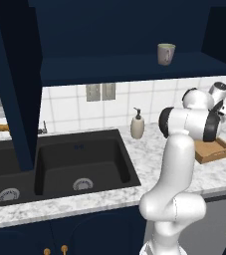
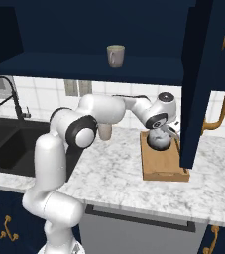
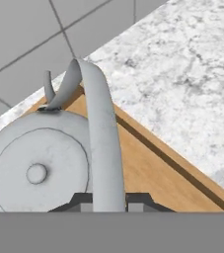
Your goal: Pick the kettle from the counter and place it on the tray. Then pick the mug from the cabinet and place it on the tray. Then close the cabinet doors.
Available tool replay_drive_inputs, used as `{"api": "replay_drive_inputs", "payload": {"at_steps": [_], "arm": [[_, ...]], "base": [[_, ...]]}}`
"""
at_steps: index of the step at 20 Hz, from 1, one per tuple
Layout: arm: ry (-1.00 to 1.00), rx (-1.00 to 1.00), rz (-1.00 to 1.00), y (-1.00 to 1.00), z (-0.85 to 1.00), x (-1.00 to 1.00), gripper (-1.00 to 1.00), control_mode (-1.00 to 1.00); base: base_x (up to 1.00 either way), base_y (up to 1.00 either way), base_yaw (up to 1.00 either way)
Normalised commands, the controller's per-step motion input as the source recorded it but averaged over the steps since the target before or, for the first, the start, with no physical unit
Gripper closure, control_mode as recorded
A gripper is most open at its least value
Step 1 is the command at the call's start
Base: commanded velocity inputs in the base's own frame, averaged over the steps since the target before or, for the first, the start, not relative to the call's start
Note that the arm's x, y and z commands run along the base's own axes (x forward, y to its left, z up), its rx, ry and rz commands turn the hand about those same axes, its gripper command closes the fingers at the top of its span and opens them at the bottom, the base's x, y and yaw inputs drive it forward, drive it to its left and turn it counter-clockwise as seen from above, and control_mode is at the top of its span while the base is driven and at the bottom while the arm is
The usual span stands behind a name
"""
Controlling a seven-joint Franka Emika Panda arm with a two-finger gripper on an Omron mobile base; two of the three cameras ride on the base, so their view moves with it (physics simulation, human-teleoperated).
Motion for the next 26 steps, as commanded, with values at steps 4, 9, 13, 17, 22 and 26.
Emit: {"api": "replay_drive_inputs", "payload": {"at_steps": [4, 9, 13, 17, 22, 26], "arm": [[0.0, 0.0, -0.17, 0.01, -0.15, 0.0, 1.0, -1.0], [0.0, 0.0, -0.18, 0.05, -0.21, 0.0, 1.0, -1.0], [0.0, 0.0, -0.13, 0.15, -0.2, 0.03, -1.0, -1.0], [0.0, 0.0, -0.06, 0.1, -0.1, 0.11, -1.0, -1.0], [0.0, 0.0, -0.04, 0.03, -0.04, 0.03, -1.0, -1.0], [0.0, 0.01, -0.02, 0.0, 0.3, -0.14, -1.0, -1.0]], "base": [[0.0, 0.0, 0.0], [0.0, 0.0, 0.0], [0.0, 0.0, 0.0], [0.0, 0.0, 0.0], [0.0, 0.0, 0.0], [0.0, 0.0, 0.0]]}}
